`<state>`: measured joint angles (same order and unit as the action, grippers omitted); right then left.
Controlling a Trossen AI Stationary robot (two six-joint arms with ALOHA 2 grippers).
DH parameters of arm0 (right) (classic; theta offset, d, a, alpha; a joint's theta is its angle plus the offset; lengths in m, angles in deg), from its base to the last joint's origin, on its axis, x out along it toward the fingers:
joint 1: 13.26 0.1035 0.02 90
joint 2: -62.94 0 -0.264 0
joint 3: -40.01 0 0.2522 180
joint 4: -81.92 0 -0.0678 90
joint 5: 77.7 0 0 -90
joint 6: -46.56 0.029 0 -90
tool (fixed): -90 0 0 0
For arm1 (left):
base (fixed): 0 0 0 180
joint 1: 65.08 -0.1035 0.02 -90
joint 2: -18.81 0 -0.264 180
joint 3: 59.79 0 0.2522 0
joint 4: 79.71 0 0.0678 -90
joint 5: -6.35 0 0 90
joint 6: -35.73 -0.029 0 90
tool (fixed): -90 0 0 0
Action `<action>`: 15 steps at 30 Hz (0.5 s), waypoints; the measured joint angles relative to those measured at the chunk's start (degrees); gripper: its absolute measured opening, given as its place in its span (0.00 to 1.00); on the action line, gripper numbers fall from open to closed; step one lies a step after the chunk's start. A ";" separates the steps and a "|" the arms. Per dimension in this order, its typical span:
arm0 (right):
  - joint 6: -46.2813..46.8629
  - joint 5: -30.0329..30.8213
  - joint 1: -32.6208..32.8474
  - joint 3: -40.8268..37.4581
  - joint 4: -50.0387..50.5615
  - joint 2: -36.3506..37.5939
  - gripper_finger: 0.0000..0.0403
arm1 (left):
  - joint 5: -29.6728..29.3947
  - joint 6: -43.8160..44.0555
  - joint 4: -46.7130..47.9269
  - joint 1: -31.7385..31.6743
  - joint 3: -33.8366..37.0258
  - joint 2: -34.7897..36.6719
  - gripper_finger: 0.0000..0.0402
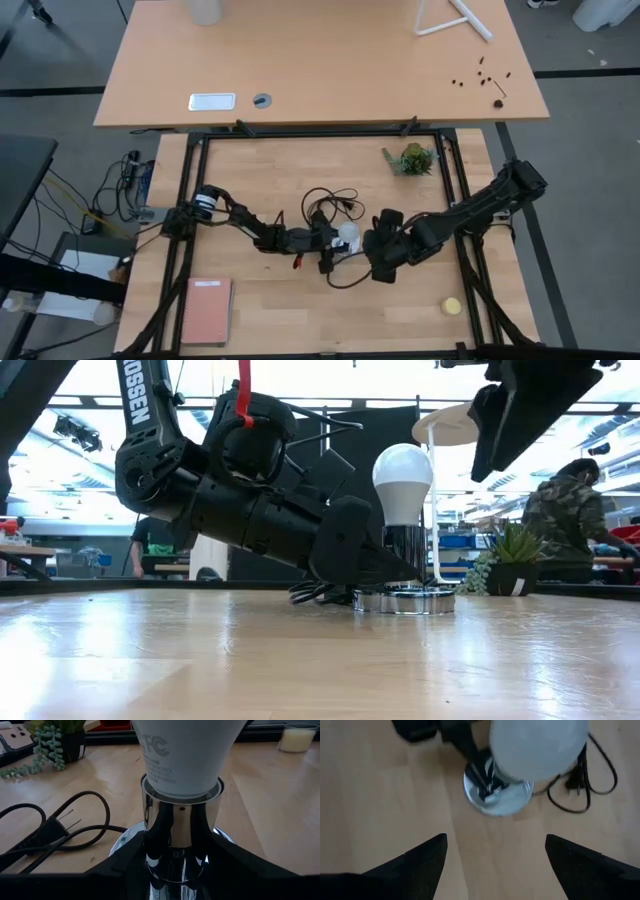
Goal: Screw lightbulb
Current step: Insert the lightbulb into the lamp
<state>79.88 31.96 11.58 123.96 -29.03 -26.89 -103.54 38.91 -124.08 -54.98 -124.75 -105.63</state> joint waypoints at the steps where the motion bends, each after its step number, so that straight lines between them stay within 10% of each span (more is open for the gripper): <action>1: -0.89 -1.28 -0.84 1.91 2.31 -0.95 0.86 | -0.01 -0.06 0.01 -0.03 0.00 0.00 0.49; 15: -18.38 -7.51 -10.50 16.80 12.33 -10.56 0.86 | 0.41 -0.17 0.18 0.08 0.00 0.00 0.49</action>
<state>61.50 24.45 1.07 140.76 -16.70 -37.45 -103.13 38.74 -123.90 -54.90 -124.75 -105.63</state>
